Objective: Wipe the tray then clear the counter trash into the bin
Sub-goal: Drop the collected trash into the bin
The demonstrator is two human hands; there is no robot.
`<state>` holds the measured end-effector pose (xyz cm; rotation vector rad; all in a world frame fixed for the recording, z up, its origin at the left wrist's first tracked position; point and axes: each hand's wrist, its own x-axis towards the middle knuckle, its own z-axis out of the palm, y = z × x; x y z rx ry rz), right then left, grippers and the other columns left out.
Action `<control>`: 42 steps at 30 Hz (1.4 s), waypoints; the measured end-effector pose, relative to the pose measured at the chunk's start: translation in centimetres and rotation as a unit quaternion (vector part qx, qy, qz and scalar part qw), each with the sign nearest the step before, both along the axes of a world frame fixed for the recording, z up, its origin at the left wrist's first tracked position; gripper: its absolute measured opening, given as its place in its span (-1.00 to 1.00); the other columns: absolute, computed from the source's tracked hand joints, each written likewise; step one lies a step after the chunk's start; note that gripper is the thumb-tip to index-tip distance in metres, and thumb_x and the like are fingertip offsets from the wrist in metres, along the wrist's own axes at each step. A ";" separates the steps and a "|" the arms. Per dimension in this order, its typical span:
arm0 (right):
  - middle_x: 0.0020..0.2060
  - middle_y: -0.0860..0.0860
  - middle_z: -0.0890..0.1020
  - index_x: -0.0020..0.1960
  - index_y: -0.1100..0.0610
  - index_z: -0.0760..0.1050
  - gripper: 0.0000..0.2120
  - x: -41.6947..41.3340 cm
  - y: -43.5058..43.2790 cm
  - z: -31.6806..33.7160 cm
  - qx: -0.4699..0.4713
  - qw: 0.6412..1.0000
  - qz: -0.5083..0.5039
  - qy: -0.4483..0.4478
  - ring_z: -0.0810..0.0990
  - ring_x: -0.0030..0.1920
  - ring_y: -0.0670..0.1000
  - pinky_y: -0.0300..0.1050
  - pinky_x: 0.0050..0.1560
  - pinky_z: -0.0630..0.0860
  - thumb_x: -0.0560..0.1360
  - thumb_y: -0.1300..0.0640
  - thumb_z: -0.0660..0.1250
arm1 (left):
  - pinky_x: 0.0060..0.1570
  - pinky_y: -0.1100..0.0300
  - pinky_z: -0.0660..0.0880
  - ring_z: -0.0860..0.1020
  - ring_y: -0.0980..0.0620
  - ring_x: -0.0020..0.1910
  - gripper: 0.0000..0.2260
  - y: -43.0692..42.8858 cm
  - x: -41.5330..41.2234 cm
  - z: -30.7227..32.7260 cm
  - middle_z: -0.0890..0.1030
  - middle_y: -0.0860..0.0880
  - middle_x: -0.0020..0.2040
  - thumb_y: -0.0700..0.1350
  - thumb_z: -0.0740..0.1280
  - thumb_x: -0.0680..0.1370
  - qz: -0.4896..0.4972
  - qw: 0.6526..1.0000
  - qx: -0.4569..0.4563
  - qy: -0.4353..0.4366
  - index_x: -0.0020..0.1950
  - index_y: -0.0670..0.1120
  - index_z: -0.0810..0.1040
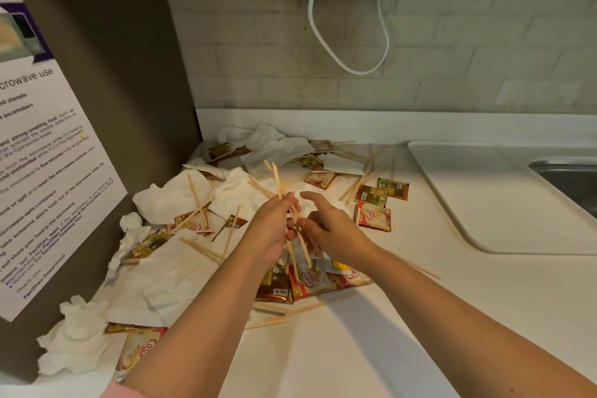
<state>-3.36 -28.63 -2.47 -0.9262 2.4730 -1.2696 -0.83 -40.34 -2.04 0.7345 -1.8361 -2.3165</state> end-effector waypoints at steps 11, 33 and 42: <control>0.22 0.14 0.49 0.34 0.20 0.34 -0.51 -3.2 -1.6 -2.2 0.214 0.959 -0.176 0.064 0.46 0.22 0.14 0.00 0.12 0.46 0.53 -0.06 0.27 | -0.37 0.18 0.28 0.34 0.04 -0.42 -0.73 -2.7 -0.3 0.0 0.38 -0.04 -0.38 -0.13 0.05 0.66 0.022 0.995 0.102 -0.005 -0.19 -0.13 0.40; 0.19 0.22 0.40 0.23 0.28 0.33 -0.75 -6.5 -2.5 1.7 0.129 0.959 -0.236 0.085 0.44 0.06 0.13 -0.09 0.06 0.41 0.57 0.23 0.15 | -0.41 0.20 0.27 0.36 0.05 -0.48 -0.73 -7.1 -0.5 0.7 0.40 -0.03 -0.41 -0.16 0.07 0.65 0.009 0.997 0.076 0.004 -0.20 -0.14 0.42; 0.06 0.14 0.58 0.26 0.17 0.40 -0.72 -5.6 -3.7 6.3 0.066 0.967 -0.194 0.152 0.53 -0.11 0.07 -0.02 -0.12 0.54 0.56 0.23 0.16 | -0.38 0.22 0.30 0.33 0.06 -0.45 -0.76 -7.8 -0.5 2.1 0.36 -0.05 -0.36 -0.18 0.06 0.66 0.001 0.998 0.059 0.033 -0.16 -0.15 0.43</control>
